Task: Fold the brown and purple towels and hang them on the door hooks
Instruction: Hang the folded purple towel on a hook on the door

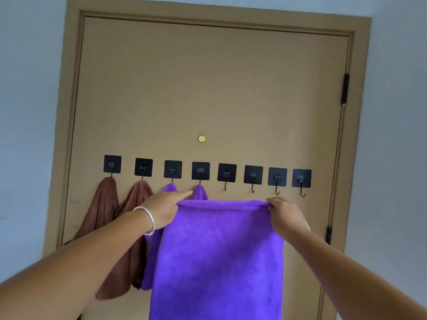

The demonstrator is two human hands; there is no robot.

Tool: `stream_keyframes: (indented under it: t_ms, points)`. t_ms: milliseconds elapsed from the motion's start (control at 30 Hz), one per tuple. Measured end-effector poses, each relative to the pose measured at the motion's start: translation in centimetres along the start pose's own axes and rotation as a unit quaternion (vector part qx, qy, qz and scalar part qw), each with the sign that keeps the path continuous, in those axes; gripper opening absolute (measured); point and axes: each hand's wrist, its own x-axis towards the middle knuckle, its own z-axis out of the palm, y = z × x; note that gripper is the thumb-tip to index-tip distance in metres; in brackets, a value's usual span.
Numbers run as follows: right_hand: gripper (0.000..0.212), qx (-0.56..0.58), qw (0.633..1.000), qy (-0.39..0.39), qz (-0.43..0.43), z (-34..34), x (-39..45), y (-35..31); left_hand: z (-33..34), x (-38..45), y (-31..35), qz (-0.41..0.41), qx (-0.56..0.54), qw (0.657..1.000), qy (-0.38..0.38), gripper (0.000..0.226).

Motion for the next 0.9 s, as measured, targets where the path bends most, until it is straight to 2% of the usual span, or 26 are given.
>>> stream_keyframes:
  t_ms: [67, 100, 200, 300, 400, 533, 633, 700, 800, 900]
  points:
    - [0.034, 0.037, 0.998, 0.041, 0.011, 0.9, 1.1, -0.4, 0.8, 1.4, -1.0, 0.053, -0.013, 0.998, 0.023, 0.073]
    - [0.034, 0.050, 0.997, 0.062, 0.011, 1.1, 1.5, -0.6, 1.3, 2.1, -1.6, 0.093, 0.015, 0.995, 0.040, 0.073]
    - [0.033, 0.054, 0.994, 0.094, 0.003, 1.5, 2.8, -0.7, 2.5, 3.8, -3.1, 0.194, 0.081, 0.973, 0.093, 0.060]
    - [0.031, -0.039, 0.994, 0.054, -0.090, 1.6, 4.0, -0.5, 3.0, 4.8, -3.8, 0.240, 0.112, 0.959, 0.098, 0.054]
    - [0.033, -0.101, 0.977, 0.027, -0.185, 1.4, 5.3, -0.3, 3.6, 6.3, -4.4, 0.264, 0.146, 0.948, 0.098, 0.054]
    - [0.053, -0.156, 0.968, 0.000, -0.195, 2.1, 7.5, -0.6, 4.0, 8.7, -3.9, 0.200, 0.138, 0.966, 0.087, 0.073]
    - [0.050, -0.175, 0.969, 0.010, -0.175, 2.6, 8.8, -1.1, 3.2, 10.2, -1.7, 0.103, 0.186, 0.975, 0.061, 0.079]
    - [0.042, -0.192, 0.969, 0.015, -0.157, 2.7, 9.6, -1.5, 2.7, 11.0, 0.3, 0.073, 0.206, 0.974, 0.065, 0.071]
    - [0.032, -0.204, 0.971, 0.004, -0.127, 3.4, 10.6, -1.9, 3.1, 12.2, 2.6, 0.034, 0.208, 0.976, 0.054, 0.040]
    - [0.034, -0.207, 0.973, -0.019, -0.102, 5.2, 10.8, -2.7, 4.7, 13.1, 4.5, -0.005, 0.209, 0.977, 0.030, 0.021]
